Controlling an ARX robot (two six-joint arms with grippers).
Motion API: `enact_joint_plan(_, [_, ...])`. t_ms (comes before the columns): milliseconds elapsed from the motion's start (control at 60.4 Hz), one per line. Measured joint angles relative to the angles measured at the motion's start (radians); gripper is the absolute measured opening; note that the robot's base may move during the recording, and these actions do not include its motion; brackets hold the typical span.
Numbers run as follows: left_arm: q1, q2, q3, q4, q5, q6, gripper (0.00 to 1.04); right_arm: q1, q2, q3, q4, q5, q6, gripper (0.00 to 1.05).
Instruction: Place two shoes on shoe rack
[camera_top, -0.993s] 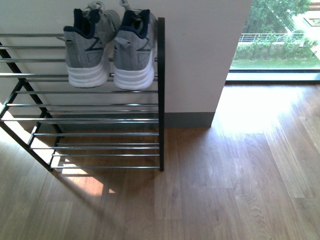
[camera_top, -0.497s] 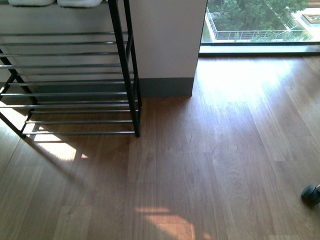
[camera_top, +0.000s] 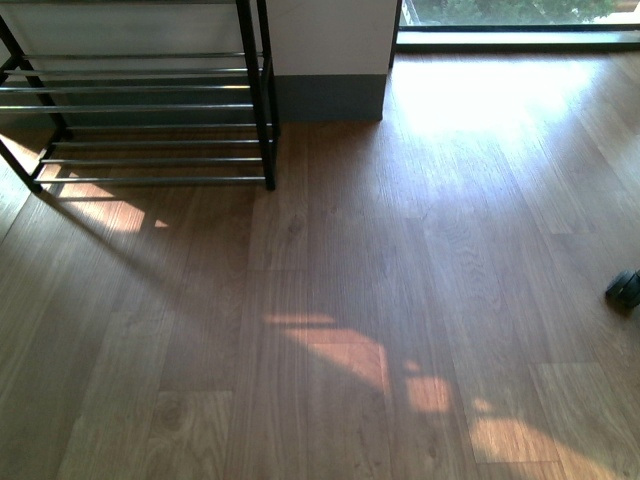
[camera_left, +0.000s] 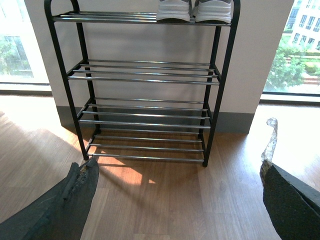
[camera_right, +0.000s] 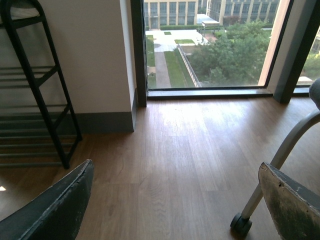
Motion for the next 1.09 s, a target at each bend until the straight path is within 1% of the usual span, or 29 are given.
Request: enact_joint_plan(1093, [0.0, 0.0, 0.0, 0.0, 0.001, 0.0, 0.95, 0.0, 0.0, 0.0, 0.0, -0.002, 0.0, 0.96])
